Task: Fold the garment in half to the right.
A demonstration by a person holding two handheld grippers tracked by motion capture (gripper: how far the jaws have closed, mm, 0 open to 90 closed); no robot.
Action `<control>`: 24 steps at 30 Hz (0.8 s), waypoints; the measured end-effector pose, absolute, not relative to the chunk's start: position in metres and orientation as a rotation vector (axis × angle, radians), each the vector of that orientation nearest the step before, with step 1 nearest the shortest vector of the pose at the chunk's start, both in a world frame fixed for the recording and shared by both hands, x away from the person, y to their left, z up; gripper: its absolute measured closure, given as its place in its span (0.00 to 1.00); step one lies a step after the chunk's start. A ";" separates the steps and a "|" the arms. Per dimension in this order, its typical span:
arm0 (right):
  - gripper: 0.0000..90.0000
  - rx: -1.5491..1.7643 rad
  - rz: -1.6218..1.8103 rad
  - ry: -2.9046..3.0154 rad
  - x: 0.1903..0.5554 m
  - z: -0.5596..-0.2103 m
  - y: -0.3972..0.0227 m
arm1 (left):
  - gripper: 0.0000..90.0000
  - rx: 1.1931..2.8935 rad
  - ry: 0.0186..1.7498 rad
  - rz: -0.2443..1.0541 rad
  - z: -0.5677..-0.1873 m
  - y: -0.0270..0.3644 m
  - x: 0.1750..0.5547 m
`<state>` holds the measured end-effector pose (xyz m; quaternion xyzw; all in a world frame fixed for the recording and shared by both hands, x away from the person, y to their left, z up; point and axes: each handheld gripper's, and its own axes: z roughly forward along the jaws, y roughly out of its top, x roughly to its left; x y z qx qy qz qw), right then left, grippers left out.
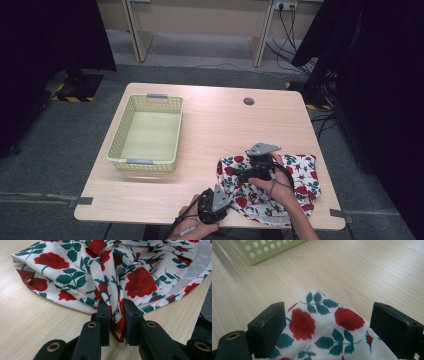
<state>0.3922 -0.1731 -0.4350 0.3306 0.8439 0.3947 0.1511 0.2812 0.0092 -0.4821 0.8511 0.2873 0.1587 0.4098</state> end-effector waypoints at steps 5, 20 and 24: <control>0.20 0.924 1.134 2.452 0.400 -0.435 -0.159 | 0.85 2.138 0.717 0.396 -0.482 0.010 0.282; 0.30 0.924 1.046 2.532 0.423 -0.452 -0.129 | 0.83 2.134 0.717 0.384 -0.483 0.011 0.283; 0.33 0.929 1.012 2.555 0.427 -0.455 -0.124 | 0.82 2.129 0.720 0.376 -0.483 0.012 0.283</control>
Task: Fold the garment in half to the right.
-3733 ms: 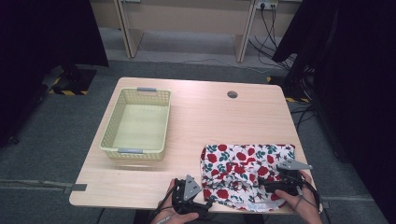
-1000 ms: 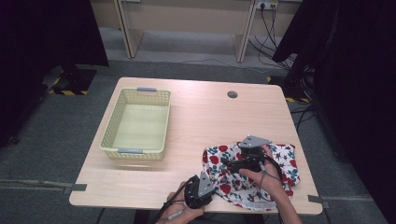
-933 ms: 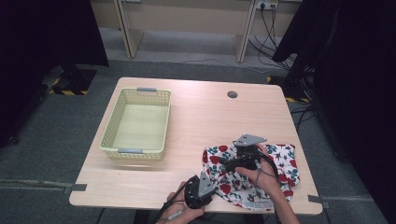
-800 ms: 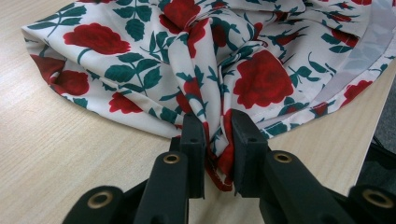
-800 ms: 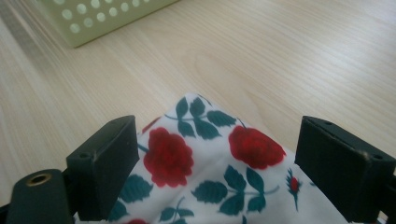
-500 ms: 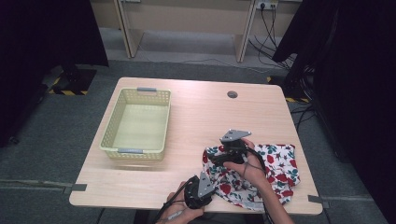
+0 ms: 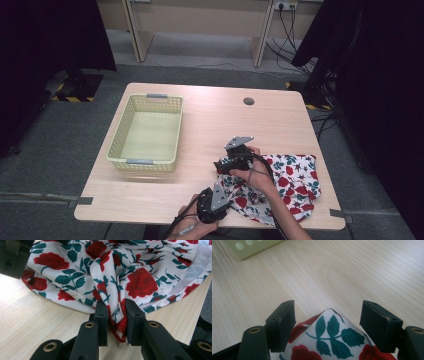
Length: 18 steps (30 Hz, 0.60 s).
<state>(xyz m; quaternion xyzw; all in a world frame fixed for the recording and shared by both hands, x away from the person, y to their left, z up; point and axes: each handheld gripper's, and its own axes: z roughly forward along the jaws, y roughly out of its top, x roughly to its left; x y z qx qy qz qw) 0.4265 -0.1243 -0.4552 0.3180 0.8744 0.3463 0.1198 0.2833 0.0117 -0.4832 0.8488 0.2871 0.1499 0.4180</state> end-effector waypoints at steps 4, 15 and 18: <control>0.37 0.895 0.971 2.594 0.428 -0.459 -0.119 | 0.82 2.131 0.719 0.378 -0.483 0.011 0.283; 0.71 0.812 0.904 2.658 0.425 -0.463 -0.117 | 0.84 2.129 0.713 0.368 -0.483 0.012 0.283; 0.78 0.805 0.899 2.660 0.425 -0.462 -0.118 | 0.84 2.121 0.716 0.359 -0.484 0.013 0.284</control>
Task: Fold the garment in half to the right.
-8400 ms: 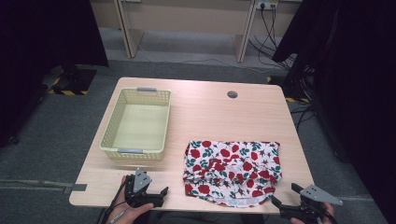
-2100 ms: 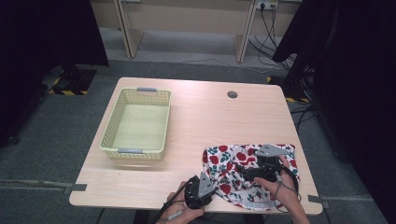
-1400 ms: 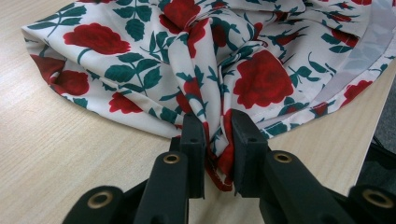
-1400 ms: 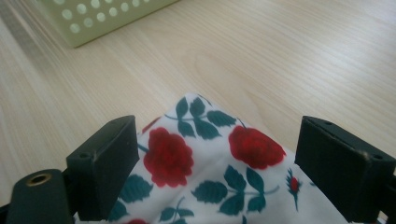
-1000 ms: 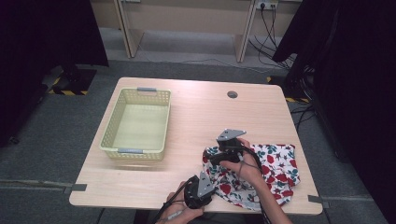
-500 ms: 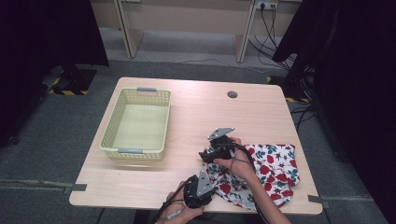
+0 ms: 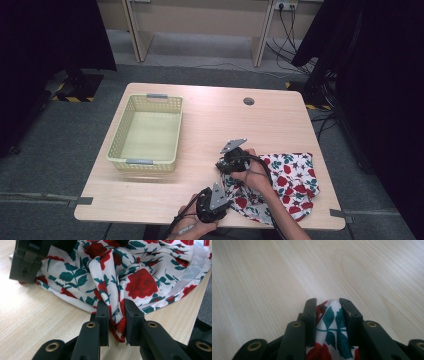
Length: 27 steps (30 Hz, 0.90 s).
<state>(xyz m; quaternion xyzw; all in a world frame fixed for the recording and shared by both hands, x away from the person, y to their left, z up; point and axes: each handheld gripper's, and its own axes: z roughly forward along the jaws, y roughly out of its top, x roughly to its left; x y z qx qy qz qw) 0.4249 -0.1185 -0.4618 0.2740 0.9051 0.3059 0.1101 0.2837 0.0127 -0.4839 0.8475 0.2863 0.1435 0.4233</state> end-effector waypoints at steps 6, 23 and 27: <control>0.83 0.802 0.939 2.648 0.424 -0.459 -0.123 | 0.87 2.136 0.716 0.349 -0.481 0.013 0.284; 0.85 0.776 1.163 2.559 0.419 -0.415 -0.135 | 0.89 2.070 0.663 0.374 -0.445 0.021 0.286; 0.85 0.770 1.221 2.525 0.419 -0.400 -0.144 | 0.89 2.050 0.631 0.383 -0.431 0.015 0.288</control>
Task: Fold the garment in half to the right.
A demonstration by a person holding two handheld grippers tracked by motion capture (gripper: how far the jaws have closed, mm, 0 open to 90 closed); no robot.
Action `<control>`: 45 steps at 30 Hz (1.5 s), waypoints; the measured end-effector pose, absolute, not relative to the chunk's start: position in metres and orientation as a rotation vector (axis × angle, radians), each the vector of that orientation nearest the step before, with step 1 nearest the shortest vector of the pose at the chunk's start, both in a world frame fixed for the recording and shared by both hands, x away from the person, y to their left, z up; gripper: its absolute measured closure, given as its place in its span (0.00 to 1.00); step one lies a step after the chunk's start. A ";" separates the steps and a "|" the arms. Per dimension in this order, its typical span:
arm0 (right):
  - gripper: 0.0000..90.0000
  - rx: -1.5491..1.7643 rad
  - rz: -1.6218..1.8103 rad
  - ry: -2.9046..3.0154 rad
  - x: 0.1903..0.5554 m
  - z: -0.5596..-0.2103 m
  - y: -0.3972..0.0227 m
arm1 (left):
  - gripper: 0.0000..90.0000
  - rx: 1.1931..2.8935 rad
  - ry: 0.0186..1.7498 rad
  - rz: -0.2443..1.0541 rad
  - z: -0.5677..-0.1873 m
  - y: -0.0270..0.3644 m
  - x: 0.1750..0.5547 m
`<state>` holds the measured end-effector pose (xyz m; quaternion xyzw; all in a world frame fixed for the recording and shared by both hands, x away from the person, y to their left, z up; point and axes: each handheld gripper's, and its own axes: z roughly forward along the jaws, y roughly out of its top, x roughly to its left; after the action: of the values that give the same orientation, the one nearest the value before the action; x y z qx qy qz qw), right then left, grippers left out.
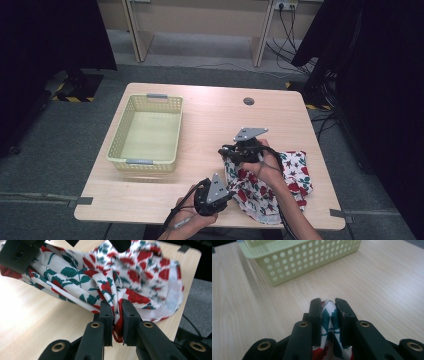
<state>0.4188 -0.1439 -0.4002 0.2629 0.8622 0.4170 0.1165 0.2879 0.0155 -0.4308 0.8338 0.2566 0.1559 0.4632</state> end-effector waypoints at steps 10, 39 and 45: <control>0.85 0.827 1.336 2.420 0.416 -0.379 -0.191 | 0.89 2.023 0.527 0.356 -0.407 -0.022 0.295; 0.85 1.094 1.286 2.277 0.420 -0.399 -0.312 | 0.88 2.027 0.476 0.242 -0.416 -0.120 0.326; 0.83 1.091 1.202 2.269 0.420 -0.403 -0.314 | 0.87 2.041 0.490 0.224 -0.428 -0.131 0.330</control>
<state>0.4205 -0.3139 -0.4034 0.3851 0.8007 0.4241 0.1750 0.3304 -0.1308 -0.4275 0.8413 0.2021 0.0922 0.4928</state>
